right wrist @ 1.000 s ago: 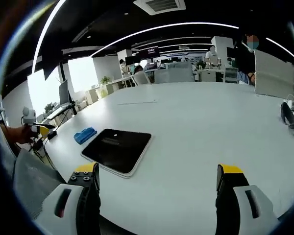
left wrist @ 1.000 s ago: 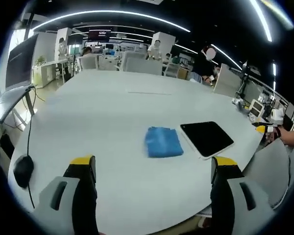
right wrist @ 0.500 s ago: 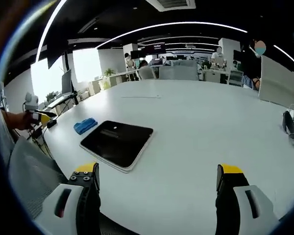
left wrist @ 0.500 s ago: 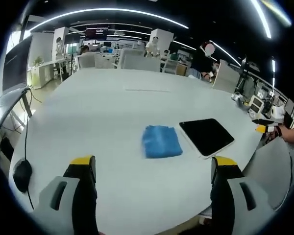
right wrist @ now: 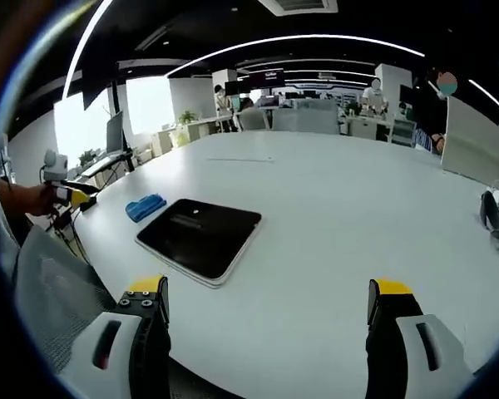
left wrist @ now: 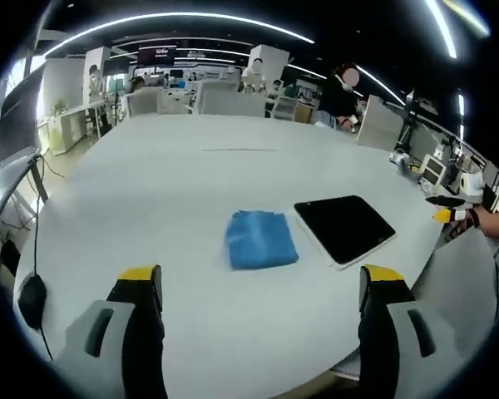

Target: Wipe the mirror surface with the cleaning cloth until all visible marks leave the cleaned area.

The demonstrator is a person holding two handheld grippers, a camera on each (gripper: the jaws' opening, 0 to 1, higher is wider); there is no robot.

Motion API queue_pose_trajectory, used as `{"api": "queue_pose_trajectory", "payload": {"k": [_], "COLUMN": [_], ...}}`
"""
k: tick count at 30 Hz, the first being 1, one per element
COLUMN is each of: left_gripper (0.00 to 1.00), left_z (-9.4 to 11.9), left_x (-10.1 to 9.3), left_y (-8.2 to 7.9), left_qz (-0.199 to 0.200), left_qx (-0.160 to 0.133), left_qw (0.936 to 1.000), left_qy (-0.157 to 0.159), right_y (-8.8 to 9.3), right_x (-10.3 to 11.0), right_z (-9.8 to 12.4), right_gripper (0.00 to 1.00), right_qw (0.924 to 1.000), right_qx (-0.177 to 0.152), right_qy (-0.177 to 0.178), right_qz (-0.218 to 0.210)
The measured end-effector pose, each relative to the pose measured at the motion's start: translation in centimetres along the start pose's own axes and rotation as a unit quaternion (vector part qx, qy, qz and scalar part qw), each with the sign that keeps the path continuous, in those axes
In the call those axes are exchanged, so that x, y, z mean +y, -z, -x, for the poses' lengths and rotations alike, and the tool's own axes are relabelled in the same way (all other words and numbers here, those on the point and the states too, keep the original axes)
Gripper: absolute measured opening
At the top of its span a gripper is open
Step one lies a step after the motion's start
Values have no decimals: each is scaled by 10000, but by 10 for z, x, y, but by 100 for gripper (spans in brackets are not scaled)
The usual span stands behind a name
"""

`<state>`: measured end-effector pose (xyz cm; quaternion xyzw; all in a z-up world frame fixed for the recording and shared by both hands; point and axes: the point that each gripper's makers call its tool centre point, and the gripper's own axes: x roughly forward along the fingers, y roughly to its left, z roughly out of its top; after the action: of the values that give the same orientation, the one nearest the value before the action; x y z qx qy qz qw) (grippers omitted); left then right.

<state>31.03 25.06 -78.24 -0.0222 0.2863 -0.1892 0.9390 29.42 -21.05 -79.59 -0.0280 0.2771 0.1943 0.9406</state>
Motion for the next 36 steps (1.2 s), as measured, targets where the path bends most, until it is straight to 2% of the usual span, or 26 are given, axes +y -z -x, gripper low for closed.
{"api": "queue_pose_trajectory", "payload": {"k": [5,10,16,18,20,22,26,28,36], "left_gripper": [99,99,98,98,96,96,99,99,99], "left_z": [1,9,9,9,12,13,5,5,2], "left_x": [18,24,26,27,25,24,27,23,9], "left_y": [-4,-9,-6,-9,-16,-22,-19,-23,-20], "left_qz": [99,182,89,115,182,56,130,139,-59], "left_qx": [-143,-285,-165,-158,-192,-280,-238,-311,-171], "left_qw": [9995,9986,9993,9994,9993,9993,9992,9989,9996], "left_qy": [-249,-404,-311,-294,-271,-261,-305,-309,-196], "right_y": [2,7,0,-1,0,1,-1,1,-3], "right_x": [-2,4,0,-1,-5,-5,-4,-3,-3], "right_z": [-1,-4,1,1,1,0,2,2,3], "right_gripper": [99,99,99,99,99,99,99,99,99], "right_qw": [10000,9997,10000,10000,9999,10000,10000,10000,9999], "right_qx": [40,184,1,-34,-9,-1,-39,-7,-111], "right_qy": [4,-154,-34,14,101,58,77,73,58], "right_qz": [-27,85,-24,10,-12,-64,-10,-21,-48]}}
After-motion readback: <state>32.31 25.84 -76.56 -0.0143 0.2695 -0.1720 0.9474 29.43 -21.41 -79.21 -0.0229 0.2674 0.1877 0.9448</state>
